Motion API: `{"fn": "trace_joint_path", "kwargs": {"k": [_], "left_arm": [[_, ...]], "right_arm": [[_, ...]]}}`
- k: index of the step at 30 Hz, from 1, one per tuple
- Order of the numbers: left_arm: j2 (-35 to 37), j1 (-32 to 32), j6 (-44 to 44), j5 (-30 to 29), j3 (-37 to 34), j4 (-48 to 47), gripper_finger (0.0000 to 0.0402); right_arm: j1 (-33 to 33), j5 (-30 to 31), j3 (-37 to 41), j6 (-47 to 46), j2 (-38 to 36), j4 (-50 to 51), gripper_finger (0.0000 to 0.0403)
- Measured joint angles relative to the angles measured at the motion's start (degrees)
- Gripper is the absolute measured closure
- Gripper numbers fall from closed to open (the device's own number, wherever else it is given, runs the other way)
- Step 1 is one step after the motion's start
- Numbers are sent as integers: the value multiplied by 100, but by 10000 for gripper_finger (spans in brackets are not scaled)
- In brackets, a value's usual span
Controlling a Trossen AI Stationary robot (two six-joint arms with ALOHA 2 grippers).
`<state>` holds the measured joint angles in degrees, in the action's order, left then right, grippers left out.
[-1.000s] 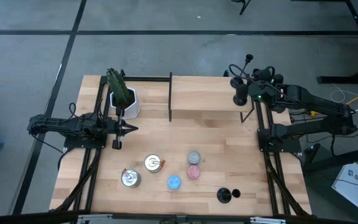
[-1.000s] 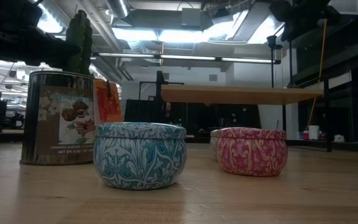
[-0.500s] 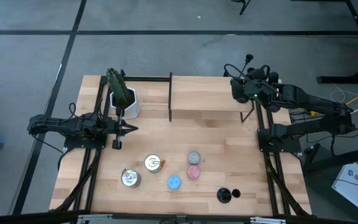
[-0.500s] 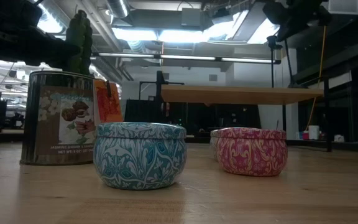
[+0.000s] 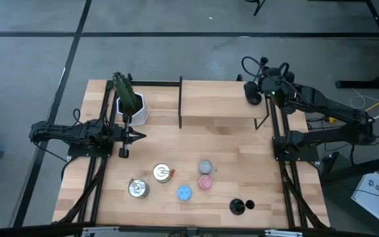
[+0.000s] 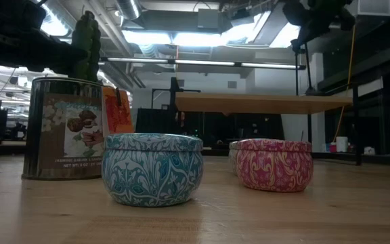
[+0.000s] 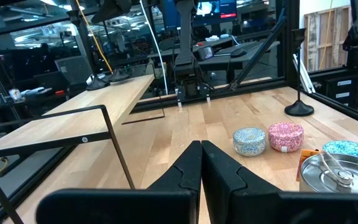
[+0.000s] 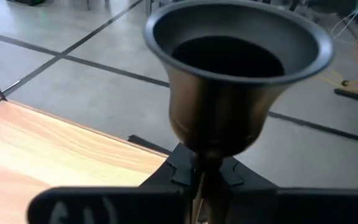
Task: Pick & Place candle stick holders
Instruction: Put the right black candle holder on the shelf
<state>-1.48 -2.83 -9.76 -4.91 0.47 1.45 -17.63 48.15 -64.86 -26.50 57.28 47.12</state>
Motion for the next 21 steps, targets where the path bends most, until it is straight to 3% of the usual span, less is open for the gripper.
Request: {"fn": "trace_joint_path", "kwargs": {"k": [21], "left_arm": [[-2,-1,0,0,1,0,398]], "right_arm": [[-558,-353,-17,47,264,-322,391]]}}
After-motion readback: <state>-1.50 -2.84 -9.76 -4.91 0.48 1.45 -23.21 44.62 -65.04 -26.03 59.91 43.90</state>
